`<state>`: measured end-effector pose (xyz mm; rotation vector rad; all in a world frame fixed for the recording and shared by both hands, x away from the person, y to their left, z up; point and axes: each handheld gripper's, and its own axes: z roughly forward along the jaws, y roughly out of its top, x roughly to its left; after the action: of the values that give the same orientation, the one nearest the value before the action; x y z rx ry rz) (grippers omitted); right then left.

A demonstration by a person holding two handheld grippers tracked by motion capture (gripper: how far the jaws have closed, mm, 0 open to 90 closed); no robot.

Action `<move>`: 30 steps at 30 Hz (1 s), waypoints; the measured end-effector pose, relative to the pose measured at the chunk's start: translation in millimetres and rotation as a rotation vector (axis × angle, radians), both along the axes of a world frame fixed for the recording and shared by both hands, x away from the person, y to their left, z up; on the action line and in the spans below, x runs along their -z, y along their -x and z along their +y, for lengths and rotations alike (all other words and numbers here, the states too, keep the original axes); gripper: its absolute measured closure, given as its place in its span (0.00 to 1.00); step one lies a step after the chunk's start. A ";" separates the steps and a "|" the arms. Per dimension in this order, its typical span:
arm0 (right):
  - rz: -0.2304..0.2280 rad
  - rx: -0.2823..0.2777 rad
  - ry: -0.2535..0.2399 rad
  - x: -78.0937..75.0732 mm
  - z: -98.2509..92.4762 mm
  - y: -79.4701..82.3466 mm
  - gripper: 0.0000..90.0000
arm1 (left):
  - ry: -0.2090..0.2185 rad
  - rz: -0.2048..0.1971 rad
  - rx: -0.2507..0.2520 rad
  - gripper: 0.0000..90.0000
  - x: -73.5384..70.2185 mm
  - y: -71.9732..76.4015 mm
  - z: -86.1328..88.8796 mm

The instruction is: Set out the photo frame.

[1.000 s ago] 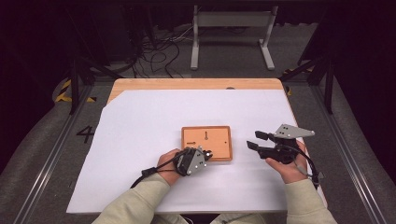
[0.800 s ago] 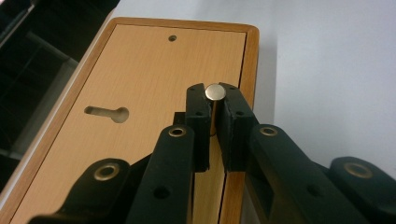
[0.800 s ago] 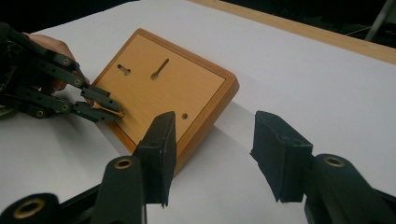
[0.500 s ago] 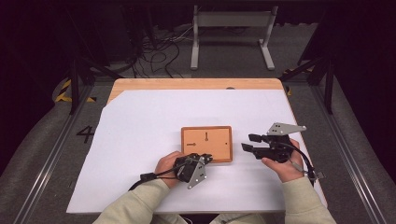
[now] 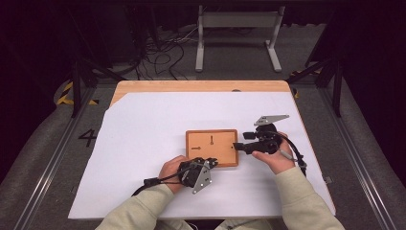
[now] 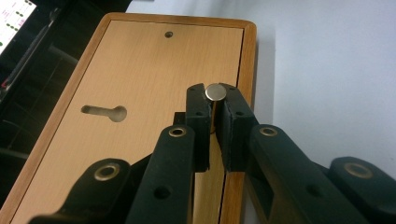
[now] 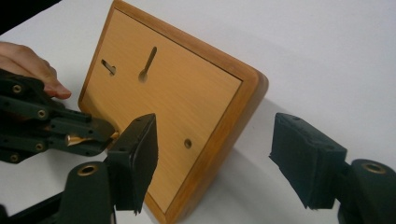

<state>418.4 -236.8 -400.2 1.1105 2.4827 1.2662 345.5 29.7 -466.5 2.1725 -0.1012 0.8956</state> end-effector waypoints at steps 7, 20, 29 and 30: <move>0.084 -0.019 0.026 9.5 20.5 -24.2 0.32 | 0.000 0.005 0.004 0.93 0.4 0.0 0.1; 0.171 -0.069 -0.019 27.7 36.3 -36.5 0.28 | -0.002 -0.005 0.004 0.93 -0.9 -0.9 0.0; 0.186 -0.098 -0.060 23.7 27.1 -37.3 0.40 | 0.009 0.120 0.026 0.80 -2.4 -2.0 1.6; 0.182 -0.105 -0.058 22.4 26.6 -36.2 0.41 | 0.011 0.134 0.029 0.73 -3.4 -2.0 2.1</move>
<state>454.6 -210.2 -422.6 1.1723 2.6849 1.3272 347.6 31.9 -463.1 2.2083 -0.0617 0.7306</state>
